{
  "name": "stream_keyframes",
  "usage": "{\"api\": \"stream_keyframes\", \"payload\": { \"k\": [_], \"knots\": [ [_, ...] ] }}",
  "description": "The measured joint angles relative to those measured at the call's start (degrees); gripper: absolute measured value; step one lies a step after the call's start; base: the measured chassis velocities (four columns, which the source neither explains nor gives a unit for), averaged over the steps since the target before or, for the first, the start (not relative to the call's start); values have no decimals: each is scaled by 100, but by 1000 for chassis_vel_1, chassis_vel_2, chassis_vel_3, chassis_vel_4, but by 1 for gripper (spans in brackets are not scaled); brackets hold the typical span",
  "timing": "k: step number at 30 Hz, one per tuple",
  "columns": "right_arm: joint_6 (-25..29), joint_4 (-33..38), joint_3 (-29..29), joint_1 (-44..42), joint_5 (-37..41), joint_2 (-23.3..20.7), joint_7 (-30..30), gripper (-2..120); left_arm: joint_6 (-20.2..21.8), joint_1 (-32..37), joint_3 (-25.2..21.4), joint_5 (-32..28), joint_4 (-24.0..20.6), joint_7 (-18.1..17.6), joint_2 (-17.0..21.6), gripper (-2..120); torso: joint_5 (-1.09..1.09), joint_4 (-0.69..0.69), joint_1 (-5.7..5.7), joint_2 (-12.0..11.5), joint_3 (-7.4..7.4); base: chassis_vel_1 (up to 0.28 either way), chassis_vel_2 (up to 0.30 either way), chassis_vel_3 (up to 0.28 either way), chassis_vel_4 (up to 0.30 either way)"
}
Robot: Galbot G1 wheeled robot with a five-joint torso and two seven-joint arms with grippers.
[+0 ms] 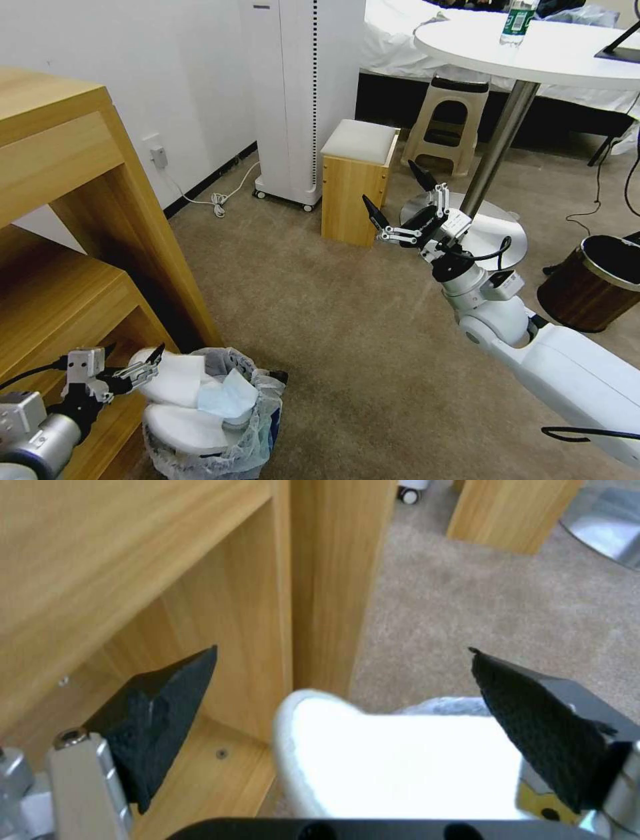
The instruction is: Pick up the trash bin and place the garbage on the floor into it.
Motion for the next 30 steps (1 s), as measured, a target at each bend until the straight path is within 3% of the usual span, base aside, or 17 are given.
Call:
{"api": "stream_keyframes", "payload": {
  "k": [14,30],
  "knots": [
    [5,-9,425,-489,-29,20,-56,100,-275,-11,-42,355,-323,114,-310,99,0,-1,0,0,0,0,0,0,0],
    [-12,-225,1673,-1225,86,308,-142,100,-474,-130,45,574,-411,151,-647,99,0,0,0,0,0,0,0,0,0]
  ]
}}
